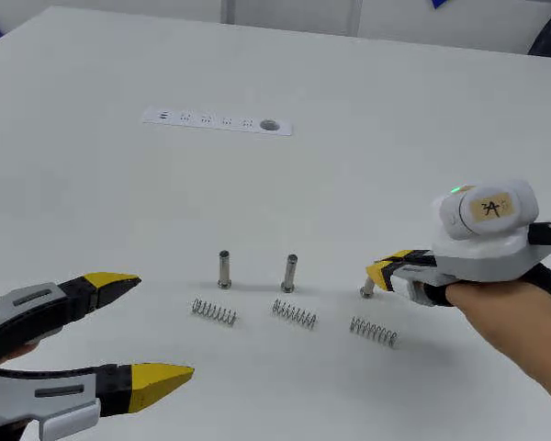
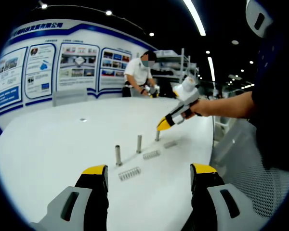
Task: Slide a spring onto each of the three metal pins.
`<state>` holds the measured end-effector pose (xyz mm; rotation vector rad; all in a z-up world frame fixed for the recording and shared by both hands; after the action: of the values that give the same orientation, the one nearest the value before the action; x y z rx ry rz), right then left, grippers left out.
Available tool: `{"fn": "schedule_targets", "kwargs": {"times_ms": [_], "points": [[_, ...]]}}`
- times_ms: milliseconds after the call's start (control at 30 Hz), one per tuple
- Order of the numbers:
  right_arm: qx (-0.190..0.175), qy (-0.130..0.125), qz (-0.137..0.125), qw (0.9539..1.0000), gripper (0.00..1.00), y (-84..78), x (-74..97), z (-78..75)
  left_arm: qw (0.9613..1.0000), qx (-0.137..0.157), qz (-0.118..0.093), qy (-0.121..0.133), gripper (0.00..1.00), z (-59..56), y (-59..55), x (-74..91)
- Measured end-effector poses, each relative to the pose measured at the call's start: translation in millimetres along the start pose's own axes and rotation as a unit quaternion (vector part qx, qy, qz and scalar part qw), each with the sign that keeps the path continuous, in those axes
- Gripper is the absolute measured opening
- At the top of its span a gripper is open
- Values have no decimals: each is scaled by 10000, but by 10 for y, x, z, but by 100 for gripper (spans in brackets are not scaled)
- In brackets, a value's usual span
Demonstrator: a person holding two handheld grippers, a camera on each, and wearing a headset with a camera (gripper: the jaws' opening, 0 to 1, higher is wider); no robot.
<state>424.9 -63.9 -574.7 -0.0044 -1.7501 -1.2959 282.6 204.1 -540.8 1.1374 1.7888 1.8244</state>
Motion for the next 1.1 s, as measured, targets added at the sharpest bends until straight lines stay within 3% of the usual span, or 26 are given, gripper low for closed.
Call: {"fn": "schedule_targets", "kwargs": {"times_ms": [567,1100], "points": [[131,41,-53,9999,11,39,14,0,10000,-12,6,-17,71,-3,-1,-4],[220,31,-156,9996,13,-23,198,23,9999,-48,54,-75,71,-21,11,-24]]}}
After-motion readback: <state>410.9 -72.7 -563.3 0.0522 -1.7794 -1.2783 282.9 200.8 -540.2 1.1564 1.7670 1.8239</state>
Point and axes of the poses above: the centre of the closed fingertips' face, and the gripper's own axes: x roughly backward along the fingers, z roughly to its left, y roughly out of its top, the point moved 6 cm from there along x, roughly backward along the fingers
